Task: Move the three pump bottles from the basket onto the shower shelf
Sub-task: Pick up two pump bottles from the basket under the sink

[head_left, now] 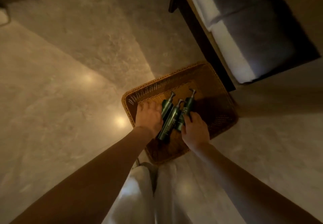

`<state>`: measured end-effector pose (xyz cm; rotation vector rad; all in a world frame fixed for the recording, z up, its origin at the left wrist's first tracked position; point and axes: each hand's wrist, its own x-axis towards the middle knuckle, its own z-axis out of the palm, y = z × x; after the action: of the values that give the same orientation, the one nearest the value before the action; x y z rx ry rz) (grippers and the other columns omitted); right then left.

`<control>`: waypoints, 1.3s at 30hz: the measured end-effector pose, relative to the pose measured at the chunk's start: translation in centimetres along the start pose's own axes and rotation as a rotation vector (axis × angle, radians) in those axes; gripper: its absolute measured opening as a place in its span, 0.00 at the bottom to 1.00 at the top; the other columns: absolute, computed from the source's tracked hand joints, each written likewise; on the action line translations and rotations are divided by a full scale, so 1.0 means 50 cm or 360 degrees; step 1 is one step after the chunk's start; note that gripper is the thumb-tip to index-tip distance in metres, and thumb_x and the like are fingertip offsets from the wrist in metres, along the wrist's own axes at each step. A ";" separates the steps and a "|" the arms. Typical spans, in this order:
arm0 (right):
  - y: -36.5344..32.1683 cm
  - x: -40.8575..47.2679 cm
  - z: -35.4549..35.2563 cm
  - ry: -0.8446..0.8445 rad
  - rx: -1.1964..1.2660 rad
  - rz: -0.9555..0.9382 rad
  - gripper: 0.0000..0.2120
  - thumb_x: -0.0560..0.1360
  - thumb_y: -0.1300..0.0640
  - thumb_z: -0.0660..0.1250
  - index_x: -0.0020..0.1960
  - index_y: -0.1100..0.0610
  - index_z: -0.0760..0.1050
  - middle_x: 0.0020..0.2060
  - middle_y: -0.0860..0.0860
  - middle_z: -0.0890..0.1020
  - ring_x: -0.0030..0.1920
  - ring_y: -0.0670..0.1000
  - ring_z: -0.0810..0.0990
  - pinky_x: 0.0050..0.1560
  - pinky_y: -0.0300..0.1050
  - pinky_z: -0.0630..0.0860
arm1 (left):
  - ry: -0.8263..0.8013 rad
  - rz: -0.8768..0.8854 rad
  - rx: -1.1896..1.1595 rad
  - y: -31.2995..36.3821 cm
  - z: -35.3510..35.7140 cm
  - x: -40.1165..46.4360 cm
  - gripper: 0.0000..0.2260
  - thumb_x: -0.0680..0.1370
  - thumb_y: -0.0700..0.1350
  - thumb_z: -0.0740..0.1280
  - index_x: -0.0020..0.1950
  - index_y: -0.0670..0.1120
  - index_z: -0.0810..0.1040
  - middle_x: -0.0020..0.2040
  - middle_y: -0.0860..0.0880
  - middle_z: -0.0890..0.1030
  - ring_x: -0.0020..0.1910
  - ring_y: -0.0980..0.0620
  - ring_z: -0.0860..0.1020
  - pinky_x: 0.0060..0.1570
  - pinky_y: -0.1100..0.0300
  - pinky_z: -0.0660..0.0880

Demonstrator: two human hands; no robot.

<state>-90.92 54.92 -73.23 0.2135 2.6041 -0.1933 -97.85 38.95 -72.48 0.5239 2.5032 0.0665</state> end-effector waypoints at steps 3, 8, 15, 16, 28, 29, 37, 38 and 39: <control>0.002 0.083 0.116 -0.0027 -0.0056 0.0004 0.26 0.79 0.51 0.55 0.75 0.56 0.56 0.75 0.58 0.57 0.77 0.57 0.51 0.74 0.56 0.57 | -0.0050 0.0011 -0.0069 -0.024 0.121 0.094 0.24 0.77 0.51 0.60 0.72 0.46 0.61 0.68 0.43 0.67 0.68 0.40 0.64 0.69 0.42 0.61; 0.017 0.179 0.271 -0.0061 -0.0015 0.0078 0.27 0.79 0.50 0.56 0.75 0.56 0.54 0.76 0.59 0.54 0.77 0.57 0.49 0.75 0.57 0.54 | -0.0240 -0.0066 -0.0147 -0.040 0.300 0.215 0.31 0.78 0.53 0.61 0.76 0.46 0.52 0.72 0.42 0.63 0.70 0.38 0.64 0.67 0.41 0.64; 0.037 0.230 0.357 0.0119 0.0148 0.0172 0.28 0.78 0.51 0.57 0.75 0.56 0.54 0.74 0.58 0.60 0.73 0.58 0.61 0.69 0.55 0.62 | -0.0295 -0.0348 -0.0670 -0.026 0.435 0.309 0.38 0.74 0.53 0.69 0.76 0.44 0.53 0.69 0.41 0.69 0.64 0.39 0.72 0.59 0.45 0.72; 0.035 0.235 0.360 0.0155 0.0197 0.0180 0.28 0.78 0.51 0.57 0.75 0.57 0.54 0.73 0.58 0.62 0.71 0.58 0.63 0.68 0.55 0.64 | -0.0242 -0.0399 -0.0753 -0.027 0.441 0.316 0.35 0.72 0.53 0.71 0.73 0.44 0.58 0.66 0.41 0.72 0.62 0.39 0.74 0.57 0.46 0.73; -0.041 0.281 0.398 0.0045 0.0849 0.0790 0.39 0.74 0.50 0.67 0.76 0.59 0.49 0.70 0.59 0.64 0.69 0.58 0.65 0.68 0.52 0.66 | 0.0132 -0.0571 -0.1276 -0.052 0.399 0.285 0.32 0.67 0.49 0.76 0.67 0.44 0.69 0.59 0.41 0.78 0.57 0.42 0.77 0.54 0.50 0.75; -0.053 0.288 0.401 0.0013 0.0894 0.0856 0.40 0.74 0.50 0.68 0.76 0.59 0.49 0.70 0.59 0.66 0.68 0.59 0.67 0.66 0.53 0.68 | 0.0161 -0.0546 -0.1279 -0.053 0.396 0.279 0.32 0.67 0.47 0.76 0.68 0.44 0.69 0.59 0.42 0.78 0.57 0.42 0.77 0.53 0.51 0.74; -0.079 0.286 0.374 0.0012 0.1287 0.1197 0.26 0.70 0.52 0.71 0.64 0.58 0.68 0.58 0.57 0.78 0.57 0.58 0.78 0.56 0.50 0.76 | 0.0177 -0.0490 -0.1275 -0.054 0.359 0.237 0.32 0.67 0.46 0.75 0.69 0.46 0.68 0.59 0.45 0.77 0.57 0.44 0.76 0.51 0.55 0.72; -0.074 0.273 0.356 0.0045 0.1306 0.1178 0.27 0.69 0.52 0.72 0.64 0.57 0.68 0.58 0.56 0.78 0.57 0.58 0.78 0.56 0.51 0.76 | 0.0173 -0.0492 -0.1276 -0.054 0.344 0.224 0.33 0.68 0.47 0.74 0.70 0.46 0.67 0.60 0.45 0.77 0.58 0.45 0.76 0.52 0.54 0.72; -0.068 0.258 0.334 0.0073 0.1320 0.1157 0.29 0.68 0.52 0.73 0.65 0.57 0.68 0.58 0.56 0.78 0.57 0.57 0.78 0.56 0.51 0.76 | 0.0170 -0.0497 -0.1286 -0.054 0.326 0.208 0.32 0.68 0.47 0.74 0.70 0.46 0.66 0.60 0.46 0.77 0.58 0.45 0.76 0.51 0.54 0.72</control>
<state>-94.49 50.12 -93.77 1.4088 2.1561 -0.9776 -97.74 39.38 -91.97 -0.2076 2.3557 0.9485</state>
